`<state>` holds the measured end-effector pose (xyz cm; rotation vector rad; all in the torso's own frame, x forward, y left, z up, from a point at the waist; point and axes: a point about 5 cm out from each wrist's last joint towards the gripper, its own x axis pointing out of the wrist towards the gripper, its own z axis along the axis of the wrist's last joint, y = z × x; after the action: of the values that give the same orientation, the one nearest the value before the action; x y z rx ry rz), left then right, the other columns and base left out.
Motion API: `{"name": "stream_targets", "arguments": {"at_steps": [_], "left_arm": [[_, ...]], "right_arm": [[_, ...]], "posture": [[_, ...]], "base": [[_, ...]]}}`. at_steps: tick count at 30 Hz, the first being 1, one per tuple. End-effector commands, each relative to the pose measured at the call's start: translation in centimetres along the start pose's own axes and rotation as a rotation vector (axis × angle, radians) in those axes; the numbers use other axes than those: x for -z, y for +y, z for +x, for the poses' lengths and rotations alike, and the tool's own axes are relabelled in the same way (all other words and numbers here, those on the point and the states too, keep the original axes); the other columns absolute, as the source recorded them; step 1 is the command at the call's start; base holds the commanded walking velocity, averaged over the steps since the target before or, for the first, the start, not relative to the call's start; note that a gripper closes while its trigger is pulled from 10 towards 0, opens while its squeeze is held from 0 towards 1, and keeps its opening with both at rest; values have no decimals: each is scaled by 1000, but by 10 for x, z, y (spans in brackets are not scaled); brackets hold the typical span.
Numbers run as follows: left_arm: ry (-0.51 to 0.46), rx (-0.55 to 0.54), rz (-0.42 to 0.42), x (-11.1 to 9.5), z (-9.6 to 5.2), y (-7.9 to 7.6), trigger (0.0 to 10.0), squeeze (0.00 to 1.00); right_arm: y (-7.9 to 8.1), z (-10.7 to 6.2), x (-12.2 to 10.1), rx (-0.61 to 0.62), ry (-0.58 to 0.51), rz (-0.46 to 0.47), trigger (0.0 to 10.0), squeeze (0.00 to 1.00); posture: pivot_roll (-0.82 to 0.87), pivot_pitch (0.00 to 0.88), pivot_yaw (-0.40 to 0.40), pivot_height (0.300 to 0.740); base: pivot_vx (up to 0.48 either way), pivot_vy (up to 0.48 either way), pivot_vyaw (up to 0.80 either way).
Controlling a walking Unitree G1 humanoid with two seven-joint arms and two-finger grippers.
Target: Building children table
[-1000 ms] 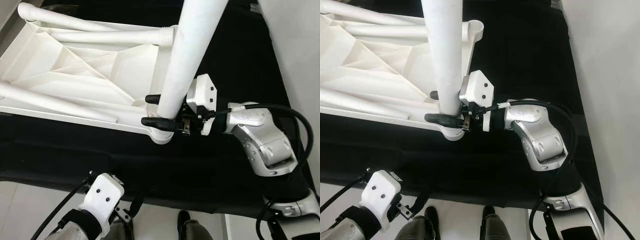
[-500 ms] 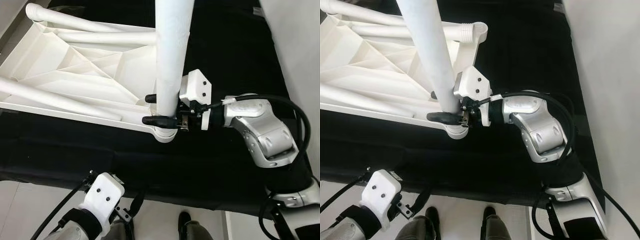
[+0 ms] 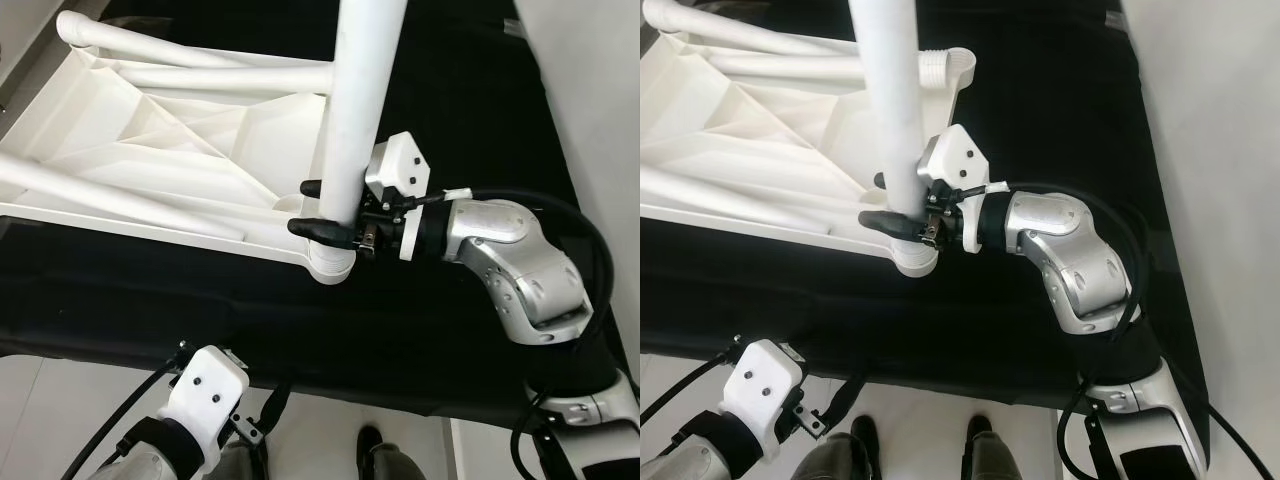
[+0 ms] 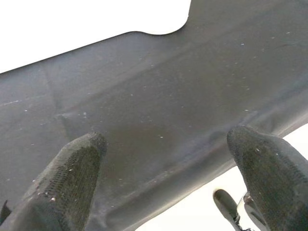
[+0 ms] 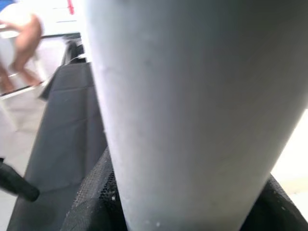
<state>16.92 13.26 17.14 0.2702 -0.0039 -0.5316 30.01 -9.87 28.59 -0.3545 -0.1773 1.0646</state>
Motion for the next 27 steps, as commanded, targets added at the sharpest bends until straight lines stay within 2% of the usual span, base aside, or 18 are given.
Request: {"name": "stream_targets", "arguments": {"at_steps": [1,2,3,4,5,6,7,8,9,10,12,13,23,24,26,27], "left_arm": [[18,3,-4,3,-2,-1,10000,0],[18,3,-4,3,-2,-1,10000,0],[18,3,-4,3,-2,-1,10000,0],[18,3,-4,3,-2,-1,10000,0],[20,2,-2,4,-3,0,10000,0],[21,2,-1,5,-3,1,10000,0],[21,2,-1,5,-3,1,10000,0],[22,1,0,5,-2,1,10000,0],[23,0,1,6,-2,2,10000,0],[23,0,1,6,-2,2,10000,0],[26,-6,9,8,0,4,10000,0],[27,-9,12,9,0,5,10000,0],[22,-34,18,9,3,10,10000,0],[17,-42,19,9,4,12,10000,0],[-32,-116,59,-1,12,30,10000,0],[-32,-116,59,-1,12,30,10000,0]], "right_arm": [[13,-9,60,60,252,215,10000,0],[13,-9,60,60,252,215,10000,0],[22,-11,62,138,251,261,10000,0],[22,-11,62,138,251,261,10000,0],[24,-21,73,481,339,242,10000,0],[25,-32,79,735,409,222,10000,0],[25,-32,79,735,409,222,10000,0],[38,-29,76,807,390,215,10000,0],[47,-19,72,783,363,221,10000,0],[47,-19,72,783,363,221,10000,0],[51,1,65,691,284,241,10000,0],[49,4,66,688,275,243,10000,0],[45,8,66,697,270,262,10000,0],[46,9,66,718,277,269,10000,0],[43,10,63,748,275,269,10000,0],[43,10,63,748,275,269,10000,0]], "posture": [[-48,434,-1,740],[-48,434,-1,740],[-48,434,0,740],[-48,434,0,740],[-52,433,-4,740],[-52,433,-4,740],[-52,433,-4,740],[-45,426,2,740],[-41,422,8,740],[-41,422,8,740],[-27,399,4,740],[-26,391,5,740],[-27,366,4,740],[-29,358,3,740],[-28,326,1,740],[-28,326,1,740]], "base": [[0,0,0],[0,0,0],[0,0,0],[0,0,0],[0,0,0],[0,0,0],[0,0,0],[0,0,0],[0,0,0],[0,0,0],[0,0,0],[0,0,0],[0,0,0],[0,0,0],[0,0,0],[0,0,0]]}}
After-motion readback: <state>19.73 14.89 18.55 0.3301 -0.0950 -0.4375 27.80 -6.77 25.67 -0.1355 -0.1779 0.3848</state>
